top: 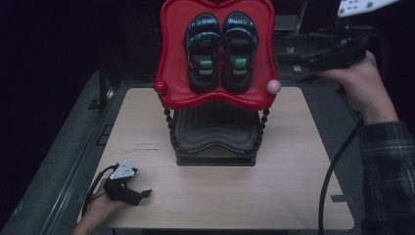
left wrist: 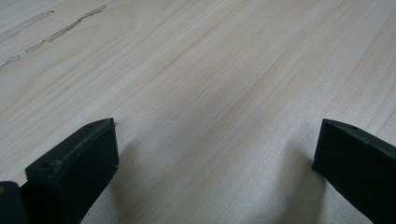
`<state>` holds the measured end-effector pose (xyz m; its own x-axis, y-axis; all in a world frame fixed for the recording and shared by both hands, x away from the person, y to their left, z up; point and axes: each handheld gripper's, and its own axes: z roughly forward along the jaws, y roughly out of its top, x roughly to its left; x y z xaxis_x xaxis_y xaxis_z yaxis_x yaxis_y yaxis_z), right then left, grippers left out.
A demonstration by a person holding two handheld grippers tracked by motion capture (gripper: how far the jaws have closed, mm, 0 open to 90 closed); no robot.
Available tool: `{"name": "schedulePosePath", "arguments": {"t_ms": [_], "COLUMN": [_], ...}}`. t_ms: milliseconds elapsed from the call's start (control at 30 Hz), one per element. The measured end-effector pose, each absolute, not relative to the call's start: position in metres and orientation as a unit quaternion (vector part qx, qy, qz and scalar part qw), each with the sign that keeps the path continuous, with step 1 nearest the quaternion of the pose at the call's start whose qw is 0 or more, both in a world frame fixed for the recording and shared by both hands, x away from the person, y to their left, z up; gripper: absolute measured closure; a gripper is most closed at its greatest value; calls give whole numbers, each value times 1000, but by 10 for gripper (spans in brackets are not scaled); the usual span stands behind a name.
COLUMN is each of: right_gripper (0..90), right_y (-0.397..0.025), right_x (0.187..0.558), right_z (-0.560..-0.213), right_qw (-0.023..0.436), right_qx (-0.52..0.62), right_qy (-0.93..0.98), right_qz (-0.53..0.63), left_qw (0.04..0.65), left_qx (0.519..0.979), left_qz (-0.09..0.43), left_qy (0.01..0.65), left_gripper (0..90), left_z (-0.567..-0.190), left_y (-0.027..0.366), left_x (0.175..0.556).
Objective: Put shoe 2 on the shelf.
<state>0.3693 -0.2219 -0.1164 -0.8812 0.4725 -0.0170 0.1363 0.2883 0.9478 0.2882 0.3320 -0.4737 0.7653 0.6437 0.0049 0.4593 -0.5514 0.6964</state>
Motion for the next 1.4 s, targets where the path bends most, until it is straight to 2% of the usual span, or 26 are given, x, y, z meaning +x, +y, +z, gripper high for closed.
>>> {"name": "schedulePosePath", "arguments": {"t_ms": [167,500,1000,1400], "right_gripper": [220,138,128,119], "right_y": [-240,-259,-262,-273], "right_x": [348,321,282,265], "right_z": [-142,-212,-333,-414], "right_qw": [164,162,157,153], "right_qx": [221,259,328,380], "right_qy": [789,792,788,799], "right_qz": [549,528,496,441], "left_qw": [352,351,352,353], "left_qx": [871,871,870,870], "left_qz": [131,131,132,132], "left_qy": [317,317,318,319], "left_gripper": [0,0,0,0], "left_z": [-474,-474,-474,-474], "left_y": [332,332,332,331], "left_x": [288,288,288,288]}}
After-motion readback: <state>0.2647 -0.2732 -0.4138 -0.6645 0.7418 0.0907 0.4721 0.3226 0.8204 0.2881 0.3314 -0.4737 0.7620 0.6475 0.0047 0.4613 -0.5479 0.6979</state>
